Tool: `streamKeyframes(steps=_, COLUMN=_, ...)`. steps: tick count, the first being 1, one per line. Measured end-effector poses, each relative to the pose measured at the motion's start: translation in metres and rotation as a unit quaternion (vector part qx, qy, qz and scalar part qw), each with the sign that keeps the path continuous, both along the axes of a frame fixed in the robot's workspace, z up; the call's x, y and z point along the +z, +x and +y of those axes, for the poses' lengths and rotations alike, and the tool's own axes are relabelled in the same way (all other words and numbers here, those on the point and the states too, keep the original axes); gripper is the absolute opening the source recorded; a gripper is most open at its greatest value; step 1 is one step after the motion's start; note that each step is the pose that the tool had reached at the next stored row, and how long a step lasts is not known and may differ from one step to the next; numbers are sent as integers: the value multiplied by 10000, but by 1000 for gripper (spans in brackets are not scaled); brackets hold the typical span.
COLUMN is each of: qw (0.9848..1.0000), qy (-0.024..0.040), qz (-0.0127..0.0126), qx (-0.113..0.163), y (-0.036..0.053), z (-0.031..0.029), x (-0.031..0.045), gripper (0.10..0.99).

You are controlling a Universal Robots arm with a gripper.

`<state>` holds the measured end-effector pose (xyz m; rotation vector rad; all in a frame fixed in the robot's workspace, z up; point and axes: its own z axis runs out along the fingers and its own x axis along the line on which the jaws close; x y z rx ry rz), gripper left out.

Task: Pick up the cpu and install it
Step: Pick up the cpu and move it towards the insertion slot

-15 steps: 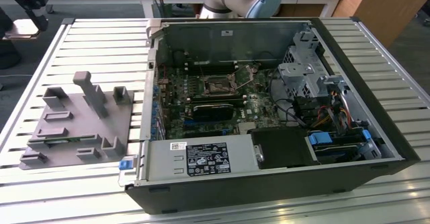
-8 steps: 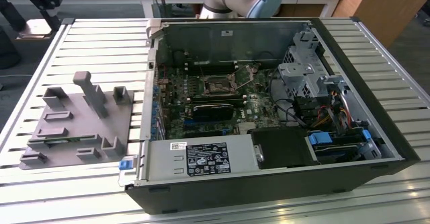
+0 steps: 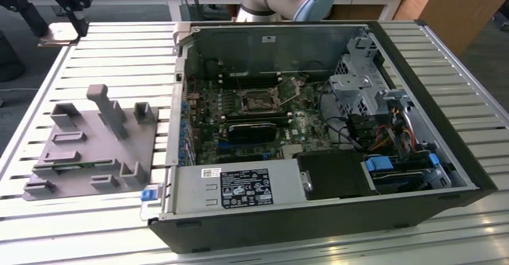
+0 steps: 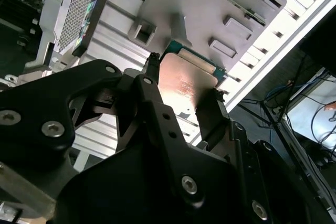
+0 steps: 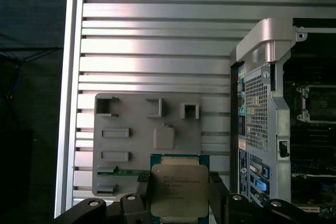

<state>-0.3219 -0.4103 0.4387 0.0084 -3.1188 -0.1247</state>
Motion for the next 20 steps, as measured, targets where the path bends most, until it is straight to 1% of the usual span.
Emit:
streamKeyframes(steps=14, qw=10000, qy=0, qz=7, qx=0, y=300, z=0, x=-7, gripper=533)
streamKeyframes(steps=20, qw=10000, qy=0, qz=8, qx=0, y=386, z=1, x=-11, gripper=533)
